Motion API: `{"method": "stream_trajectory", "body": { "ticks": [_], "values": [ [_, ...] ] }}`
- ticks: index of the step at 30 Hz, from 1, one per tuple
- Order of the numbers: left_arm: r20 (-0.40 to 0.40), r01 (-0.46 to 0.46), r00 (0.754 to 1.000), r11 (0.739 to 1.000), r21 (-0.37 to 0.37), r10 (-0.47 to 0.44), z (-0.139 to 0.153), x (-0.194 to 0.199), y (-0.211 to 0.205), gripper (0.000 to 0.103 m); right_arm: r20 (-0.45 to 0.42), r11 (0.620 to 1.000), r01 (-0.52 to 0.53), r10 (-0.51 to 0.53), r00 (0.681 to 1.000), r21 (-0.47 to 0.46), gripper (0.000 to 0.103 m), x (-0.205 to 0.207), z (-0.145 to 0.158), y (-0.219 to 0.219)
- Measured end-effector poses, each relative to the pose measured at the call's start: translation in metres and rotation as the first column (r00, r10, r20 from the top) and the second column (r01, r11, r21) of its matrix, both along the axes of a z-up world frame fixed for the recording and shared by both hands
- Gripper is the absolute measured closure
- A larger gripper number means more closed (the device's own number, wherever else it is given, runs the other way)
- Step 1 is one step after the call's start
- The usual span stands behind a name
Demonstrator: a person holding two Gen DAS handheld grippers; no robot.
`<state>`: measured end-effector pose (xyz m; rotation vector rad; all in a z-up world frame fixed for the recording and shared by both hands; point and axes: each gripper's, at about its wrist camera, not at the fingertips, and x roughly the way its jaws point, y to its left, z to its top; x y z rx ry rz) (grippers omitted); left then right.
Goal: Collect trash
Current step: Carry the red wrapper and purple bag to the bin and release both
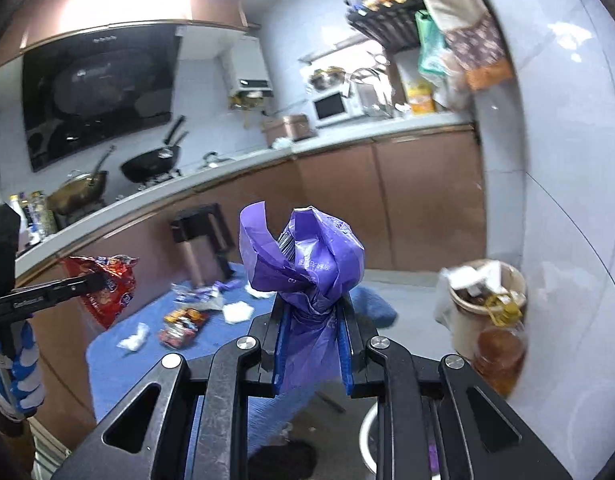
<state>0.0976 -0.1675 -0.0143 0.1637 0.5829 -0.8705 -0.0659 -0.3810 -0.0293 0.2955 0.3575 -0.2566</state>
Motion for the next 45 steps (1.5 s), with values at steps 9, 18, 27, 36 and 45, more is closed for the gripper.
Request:
{"method": "stream_trajectory", "body": {
  "ticks": [9,18,27,36,45],
  "values": [
    [-0.176,0.204,0.968,0.97,0.13,-0.18,-0.088,0.012,-0.119,0.098,-0.25,0.985,0.147,-0.119,0.961,0.095,0.081,0.022,-0.099,-0.061],
    [-0.313,0.348,0.913,0.9,0.262,-0.262,-0.173,0.009,-0.219,0.098,-0.445,0.94,0.287,-0.181,0.877,0.185,0.078,0.032,-0.193,-0.117],
    [-0.378,0.401,0.883,0.866,0.3,-0.278,-0.215,0.008,-0.274,0.094,-0.536,0.909,0.346,-0.179,0.825,0.23,0.077,0.032,-0.245,-0.144],
    [-0.439,0.414,0.855,0.873,0.257,-0.276,-0.218,0.011,-0.281,0.076,-0.574,0.891,0.396,-0.209,0.792,0.222,0.059,0.027,-0.259,-0.156],
    [-0.387,0.363,0.882,0.912,0.192,-0.269,-0.178,0.011,-0.249,0.068,-0.54,0.903,0.394,-0.248,0.804,0.172,0.058,0.024,-0.227,-0.141]
  ]
}}
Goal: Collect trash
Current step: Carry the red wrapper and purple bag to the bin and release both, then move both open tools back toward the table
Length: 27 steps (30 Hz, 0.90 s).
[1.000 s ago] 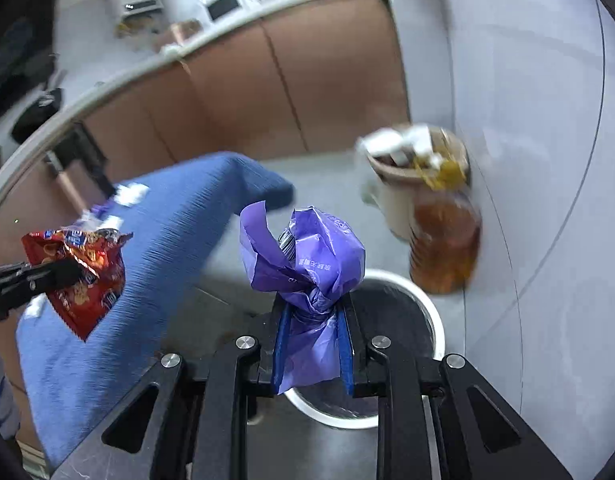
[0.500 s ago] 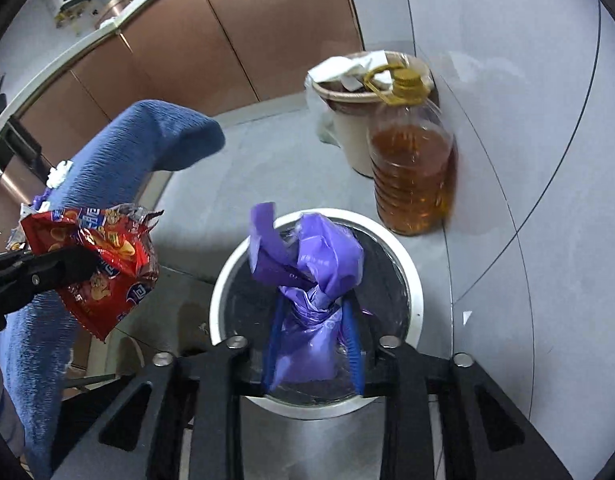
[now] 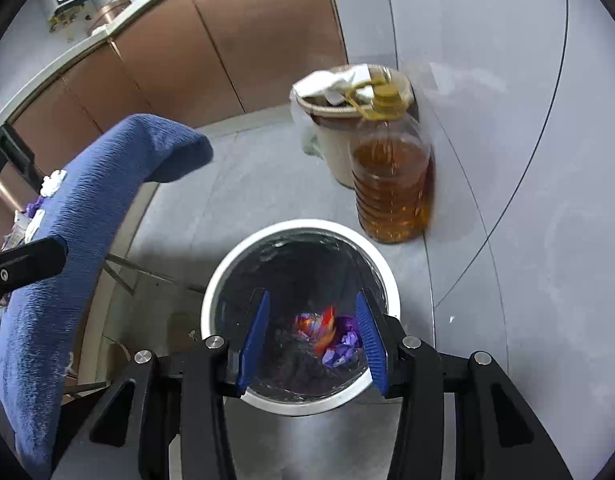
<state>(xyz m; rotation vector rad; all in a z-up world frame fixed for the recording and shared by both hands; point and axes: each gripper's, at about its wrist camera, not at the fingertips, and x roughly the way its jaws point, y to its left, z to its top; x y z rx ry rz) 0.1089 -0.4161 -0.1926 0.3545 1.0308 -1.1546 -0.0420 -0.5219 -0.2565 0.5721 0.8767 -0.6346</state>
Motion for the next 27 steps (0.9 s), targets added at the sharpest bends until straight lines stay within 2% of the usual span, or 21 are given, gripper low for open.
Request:
{"method": "stream_trajectory", "body": {
  "ticks": [4,6,11,16,19,22,27],
  "values": [
    [0.035,-0.038,0.999,0.996,-0.077,0.041,0.03,-0.004,0.03,0.068,0.031,0.999,-0.033,0.034,0.999,-0.042,0.058,0.003,0.025,0.015],
    [0.05,-0.057,0.997,0.989,-0.138,0.065,0.048,-0.009,0.051,0.068,0.053,0.996,-0.058,0.062,0.997,-0.072,0.058,0.005,0.042,0.027],
    [0.146,-0.119,0.976,0.956,-0.269,0.162,0.099,-0.027,0.108,0.068,0.112,0.981,-0.119,0.137,0.984,-0.153,0.058,0.009,0.089,0.059],
    [0.163,-0.163,0.959,0.923,-0.348,0.231,0.138,-0.036,0.169,0.068,0.181,0.951,-0.18,0.229,0.956,-0.249,0.057,0.01,0.146,0.1],
    [0.189,-0.21,0.934,0.894,-0.395,0.303,0.158,-0.041,0.213,0.067,0.222,0.922,-0.221,0.299,0.928,-0.319,0.055,0.007,0.183,0.132],
    [0.21,-0.257,0.904,0.866,-0.429,0.372,0.174,-0.044,0.258,0.062,0.254,0.893,-0.253,0.361,0.897,-0.372,0.054,0.003,0.213,0.161],
    [0.219,-0.326,0.857,0.819,-0.473,0.467,0.185,-0.039,0.324,0.055,0.297,0.864,-0.302,0.435,0.85,-0.402,0.05,0.002,0.247,0.198]
  ]
}}
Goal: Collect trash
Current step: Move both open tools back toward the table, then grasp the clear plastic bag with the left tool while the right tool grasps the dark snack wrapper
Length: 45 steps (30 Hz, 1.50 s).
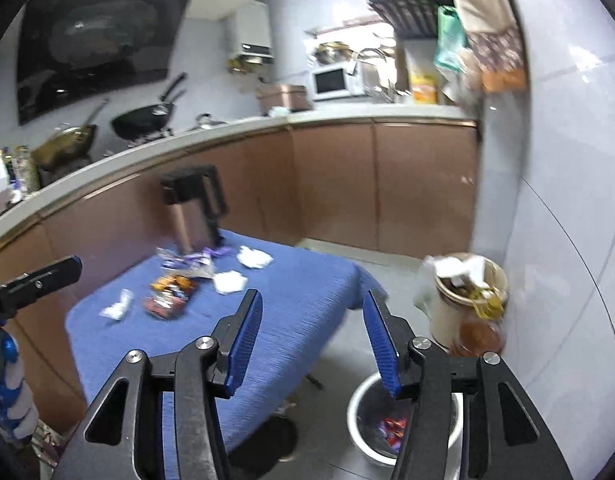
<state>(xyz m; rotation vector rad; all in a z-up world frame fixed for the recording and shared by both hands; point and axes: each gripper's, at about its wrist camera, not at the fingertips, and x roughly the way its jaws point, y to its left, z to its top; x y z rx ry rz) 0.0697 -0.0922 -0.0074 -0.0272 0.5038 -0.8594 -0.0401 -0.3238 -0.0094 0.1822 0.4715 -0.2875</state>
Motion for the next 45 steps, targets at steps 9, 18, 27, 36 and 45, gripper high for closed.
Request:
{"method": "stream_trajectory", "body": {
  "ticks": [9,18,27,36,45],
  "values": [
    [-0.054,-0.211,0.976,0.977,-0.037,0.209,-0.022,0.048,0.119,0.043,0.001,0.99,-0.143,0.143,0.99,0.004,0.048,0.035,0.027,0.051],
    [-0.117,-0.355,0.924,0.931,0.089,0.364,-0.087,0.125,0.189,0.042,-0.147,0.946,-0.32,0.31,0.939,-0.047,0.048,0.145,0.002,0.121],
    [-0.234,-0.341,0.894,0.919,0.196,0.382,-0.161,0.21,0.184,0.042,-0.367,0.881,-0.472,0.429,0.825,-0.03,0.048,0.281,-0.091,0.19],
    [-0.299,-0.319,0.875,0.918,0.236,0.381,-0.203,0.261,0.166,0.042,-0.515,0.852,-0.519,0.413,0.751,-0.072,0.048,0.362,-0.159,0.225],
    [-0.353,-0.298,0.86,0.924,0.24,0.369,-0.218,0.277,0.158,0.053,-0.537,0.872,-0.474,0.341,0.771,-0.127,0.066,0.395,-0.174,0.215]
  ]
}}
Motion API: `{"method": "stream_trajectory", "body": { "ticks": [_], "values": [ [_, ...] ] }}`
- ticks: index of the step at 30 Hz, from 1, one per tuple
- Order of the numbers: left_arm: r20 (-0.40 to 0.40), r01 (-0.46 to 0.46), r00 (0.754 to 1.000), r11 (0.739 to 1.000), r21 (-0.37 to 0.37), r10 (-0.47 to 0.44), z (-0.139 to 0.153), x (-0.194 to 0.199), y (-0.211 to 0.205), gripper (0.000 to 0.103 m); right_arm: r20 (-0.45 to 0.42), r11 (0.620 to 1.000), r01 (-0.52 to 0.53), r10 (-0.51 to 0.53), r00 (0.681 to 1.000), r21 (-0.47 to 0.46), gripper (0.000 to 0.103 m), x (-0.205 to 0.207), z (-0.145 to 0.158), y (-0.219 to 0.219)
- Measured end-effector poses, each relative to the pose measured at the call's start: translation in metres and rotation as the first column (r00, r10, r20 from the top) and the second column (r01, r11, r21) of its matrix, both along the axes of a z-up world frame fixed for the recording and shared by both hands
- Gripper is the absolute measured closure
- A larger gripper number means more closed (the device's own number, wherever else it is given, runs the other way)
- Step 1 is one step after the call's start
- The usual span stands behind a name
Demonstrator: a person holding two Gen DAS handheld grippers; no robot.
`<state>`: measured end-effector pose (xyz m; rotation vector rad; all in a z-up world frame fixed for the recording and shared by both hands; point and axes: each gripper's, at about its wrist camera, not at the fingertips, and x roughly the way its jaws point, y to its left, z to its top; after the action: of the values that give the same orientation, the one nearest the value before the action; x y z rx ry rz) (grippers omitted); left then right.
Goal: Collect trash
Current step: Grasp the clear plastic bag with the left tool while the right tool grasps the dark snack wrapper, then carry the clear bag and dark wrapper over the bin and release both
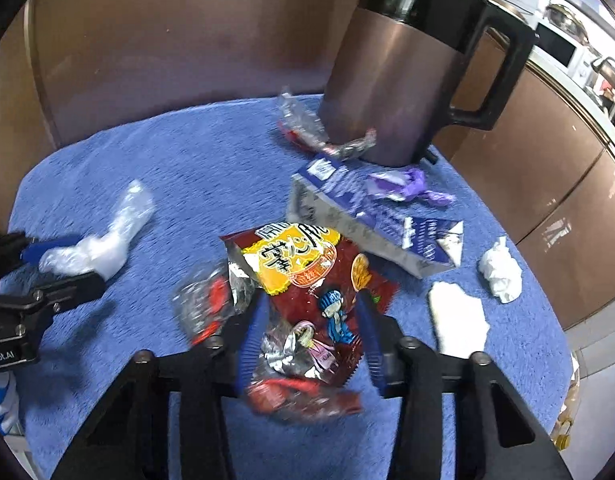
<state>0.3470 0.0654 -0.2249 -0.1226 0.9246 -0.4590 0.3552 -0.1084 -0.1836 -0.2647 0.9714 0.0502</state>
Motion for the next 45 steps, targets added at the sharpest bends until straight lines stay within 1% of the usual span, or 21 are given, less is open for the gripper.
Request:
{"method": "stream_trajectory", "body": {
  "ticks": [3,5,7,8,9,11,14,19,23,31,34,39,45],
  "values": [
    [0.0,-0.001,1.0,1.0,0.004,0.001,-0.004,0.001,-0.001,0.059,0.02,0.999,0.036,-0.037,0.999,0.019,0.075,0.003,0.005,-0.014],
    [-0.001,0.005,1.0,1.0,0.004,-0.005,-0.004,0.002,-0.002,0.067,0.031,0.998,0.061,-0.062,0.998,0.026,0.079,0.005,0.007,-0.024],
    [-0.002,0.005,1.0,1.0,0.007,-0.005,-0.006,0.002,-0.003,0.069,0.035,0.996,0.077,-0.078,0.996,0.036,0.082,0.006,0.008,-0.031],
    [-0.001,0.005,1.0,1.0,0.007,-0.005,-0.006,0.003,-0.003,0.072,0.038,0.995,0.087,-0.089,0.995,0.04,0.086,0.006,0.008,-0.036],
    [-0.001,0.006,1.0,1.0,0.007,-0.006,-0.006,0.003,-0.003,0.073,0.039,0.995,0.092,-0.093,0.995,0.044,0.092,0.007,0.008,-0.039],
    [0.001,0.005,1.0,1.0,0.004,-0.005,-0.006,0.002,-0.002,0.074,0.035,0.994,0.095,-0.097,0.995,0.061,0.099,0.007,0.006,-0.044],
    [0.007,0.003,1.0,1.0,0.012,-0.003,-0.005,-0.001,-0.002,0.075,0.04,0.993,0.096,-0.099,0.994,0.075,0.103,0.004,0.006,-0.049],
    [0.037,-0.004,0.999,0.999,0.043,0.003,-0.001,-0.007,-0.006,0.076,0.079,0.993,0.087,-0.094,0.992,0.084,0.103,-0.008,0.014,-0.053],
    [0.038,-0.022,0.999,1.0,0.016,0.022,0.004,-0.012,-0.004,0.076,0.112,0.994,0.067,-0.077,0.991,0.087,0.103,-0.026,0.028,-0.053],
    [0.082,-0.038,0.996,0.999,-0.006,0.039,0.032,-0.04,0.0,0.076,0.19,0.99,0.046,-0.072,0.979,0.135,0.103,-0.074,0.072,-0.06],
    [0.104,-0.044,0.994,0.999,-0.008,0.045,0.044,-0.053,0.003,0.076,0.233,0.986,0.042,-0.079,0.969,0.159,0.103,-0.1,0.092,-0.064],
    [0.144,-0.05,0.988,0.999,-0.015,0.052,0.067,-0.077,0.007,0.076,0.294,0.979,0.048,-0.106,0.95,0.196,0.103,-0.139,0.117,-0.076],
    [0.192,-0.028,0.981,0.999,-0.022,0.032,0.094,-0.103,-0.002,0.076,0.36,0.966,0.089,-0.175,0.917,0.242,0.103,-0.198,0.144,-0.106]
  ]
}}
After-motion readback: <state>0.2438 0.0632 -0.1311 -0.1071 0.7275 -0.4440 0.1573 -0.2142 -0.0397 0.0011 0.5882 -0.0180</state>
